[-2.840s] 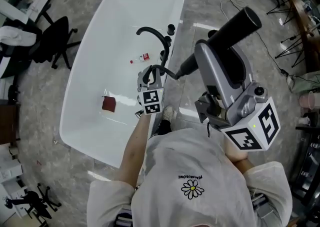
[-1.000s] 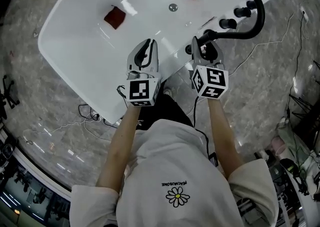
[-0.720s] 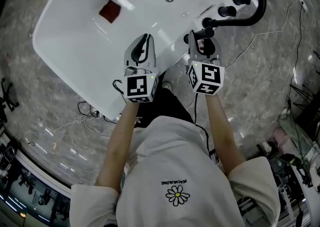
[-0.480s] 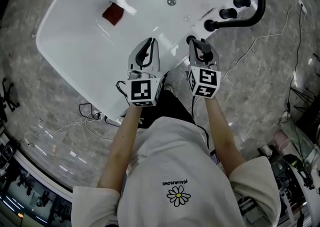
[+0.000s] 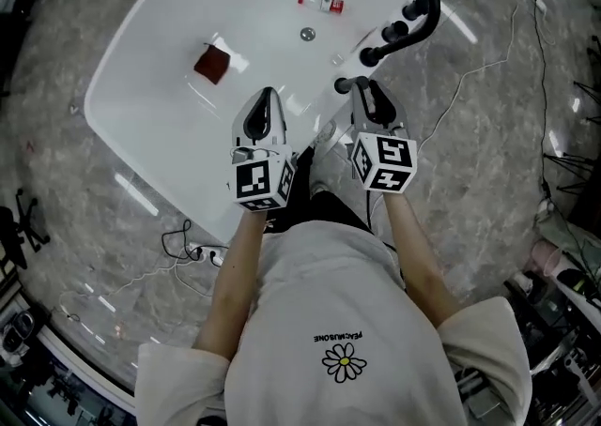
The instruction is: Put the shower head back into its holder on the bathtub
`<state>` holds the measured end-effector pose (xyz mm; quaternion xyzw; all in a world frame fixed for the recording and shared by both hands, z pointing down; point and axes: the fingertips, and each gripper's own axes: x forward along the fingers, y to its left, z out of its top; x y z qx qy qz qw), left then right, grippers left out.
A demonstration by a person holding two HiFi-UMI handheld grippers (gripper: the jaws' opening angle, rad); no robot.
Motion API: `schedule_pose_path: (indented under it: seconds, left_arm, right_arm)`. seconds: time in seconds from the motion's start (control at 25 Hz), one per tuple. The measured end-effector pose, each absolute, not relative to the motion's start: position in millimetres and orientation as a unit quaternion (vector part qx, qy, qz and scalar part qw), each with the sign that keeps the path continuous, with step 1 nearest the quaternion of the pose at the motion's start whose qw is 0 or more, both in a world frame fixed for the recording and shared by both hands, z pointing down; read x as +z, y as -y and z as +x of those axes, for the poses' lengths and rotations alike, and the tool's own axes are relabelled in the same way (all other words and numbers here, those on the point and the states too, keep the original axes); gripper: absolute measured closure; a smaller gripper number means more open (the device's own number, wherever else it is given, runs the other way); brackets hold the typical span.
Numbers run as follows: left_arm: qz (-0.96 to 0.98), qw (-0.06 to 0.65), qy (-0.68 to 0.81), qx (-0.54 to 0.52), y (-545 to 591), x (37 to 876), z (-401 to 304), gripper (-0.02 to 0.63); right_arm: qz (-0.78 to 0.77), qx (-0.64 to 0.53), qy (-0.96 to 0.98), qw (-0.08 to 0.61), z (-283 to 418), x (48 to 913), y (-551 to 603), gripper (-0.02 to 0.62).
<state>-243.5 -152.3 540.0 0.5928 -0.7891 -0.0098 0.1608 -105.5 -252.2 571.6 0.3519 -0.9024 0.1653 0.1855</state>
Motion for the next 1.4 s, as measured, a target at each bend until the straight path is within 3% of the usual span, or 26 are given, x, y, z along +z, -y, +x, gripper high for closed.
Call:
schedule_pose_path:
  seconds: [0.24, 0.44, 0.8, 1.4]
  left_arm:
    - [0.612, 0.111, 0.780, -0.072, 140, 453, -205, 0.603]
    - [0.642, 0.049, 0.760, -0.088, 130, 396, -179, 0.606]
    - [0.665, 0.013, 0.739, -0.106, 88, 360, -124, 0.607]
    - [0.673, -0.012, 0.733, -0.100, 53, 340, -98, 0.607]
  right_arm:
    - [0.385, 0.182, 0.902, 0.067, -56, 457, 238, 0.592]
    - [0.405, 0.164, 0.899, 0.001, -32, 396, 213, 0.594]
    - [0.408, 0.147, 0.901, -0.008, 18, 382, 153, 0.592]
    - [0.367, 0.122, 0.922, -0.016, 17, 362, 109, 0.592]
